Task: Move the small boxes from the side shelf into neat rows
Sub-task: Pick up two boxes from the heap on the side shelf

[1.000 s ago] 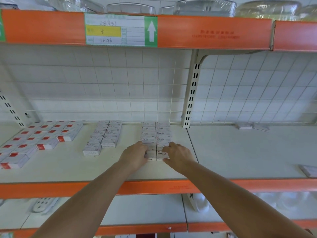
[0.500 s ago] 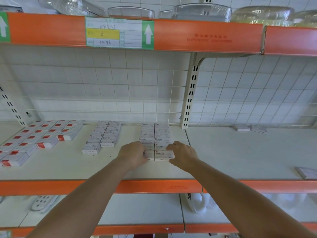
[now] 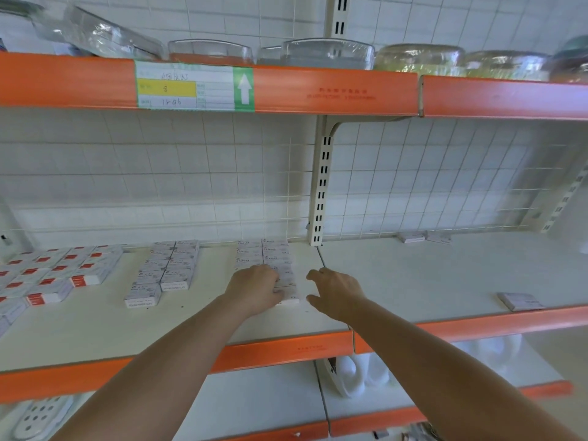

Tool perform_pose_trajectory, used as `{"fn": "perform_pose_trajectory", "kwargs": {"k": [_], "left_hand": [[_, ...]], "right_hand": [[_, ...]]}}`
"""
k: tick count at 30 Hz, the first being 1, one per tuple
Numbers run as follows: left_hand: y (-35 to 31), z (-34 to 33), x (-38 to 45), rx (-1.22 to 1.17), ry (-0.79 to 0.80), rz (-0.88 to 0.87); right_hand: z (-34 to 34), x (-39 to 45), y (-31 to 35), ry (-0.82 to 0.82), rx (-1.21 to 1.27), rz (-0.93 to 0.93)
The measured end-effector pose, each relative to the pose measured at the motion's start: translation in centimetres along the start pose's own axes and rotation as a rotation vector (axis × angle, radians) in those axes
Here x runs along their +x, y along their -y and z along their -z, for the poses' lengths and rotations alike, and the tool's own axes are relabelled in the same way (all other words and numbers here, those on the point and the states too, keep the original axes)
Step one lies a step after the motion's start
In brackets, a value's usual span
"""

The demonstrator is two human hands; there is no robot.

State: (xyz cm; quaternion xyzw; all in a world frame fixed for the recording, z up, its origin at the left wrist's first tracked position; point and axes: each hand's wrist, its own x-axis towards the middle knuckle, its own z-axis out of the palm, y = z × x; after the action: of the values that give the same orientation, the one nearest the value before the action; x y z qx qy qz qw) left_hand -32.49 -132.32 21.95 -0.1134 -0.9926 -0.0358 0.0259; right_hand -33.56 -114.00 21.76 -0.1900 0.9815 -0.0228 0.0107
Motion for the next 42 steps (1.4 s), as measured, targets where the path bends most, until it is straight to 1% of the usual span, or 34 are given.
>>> {"fn": "perform_pose_trajectory", "kwargs": {"k": [4, 8, 14, 28, 33, 42], "left_hand": [[-2.2, 0.1, 1.1, -0.042, 0.077, -0.079], [-4.9, 0.2, 2.4, -0.001, 0.161, -0.147], [-9.6, 0.3, 4.4, -0.008, 0.185, -0.222], [-20.8, -0.5, 9.2, -0.037, 0.167, -0.162], [-24.8, -1.1, 11.0, -0.051, 0.131, -0.135], [-29.2, -2.4, 13.5, -0.046, 0.113, -0.089]], "right_hand": [[0.6, -1.3, -1.7, 0.024, 0.007, -0.057], [0.9, -2.8, -4.2, 0.020, 0.029, -0.121], [1.4, -4.4, -8.4, 0.022, 0.035, -0.166], [2.5, -5.8, -20.1, 0.007, 0.026, -0.125], [2.4, -6.2, -24.3, -0.004, 0.023, -0.113], [1.9, -6.6, -30.1, 0.009, 0.015, -0.116]]}}
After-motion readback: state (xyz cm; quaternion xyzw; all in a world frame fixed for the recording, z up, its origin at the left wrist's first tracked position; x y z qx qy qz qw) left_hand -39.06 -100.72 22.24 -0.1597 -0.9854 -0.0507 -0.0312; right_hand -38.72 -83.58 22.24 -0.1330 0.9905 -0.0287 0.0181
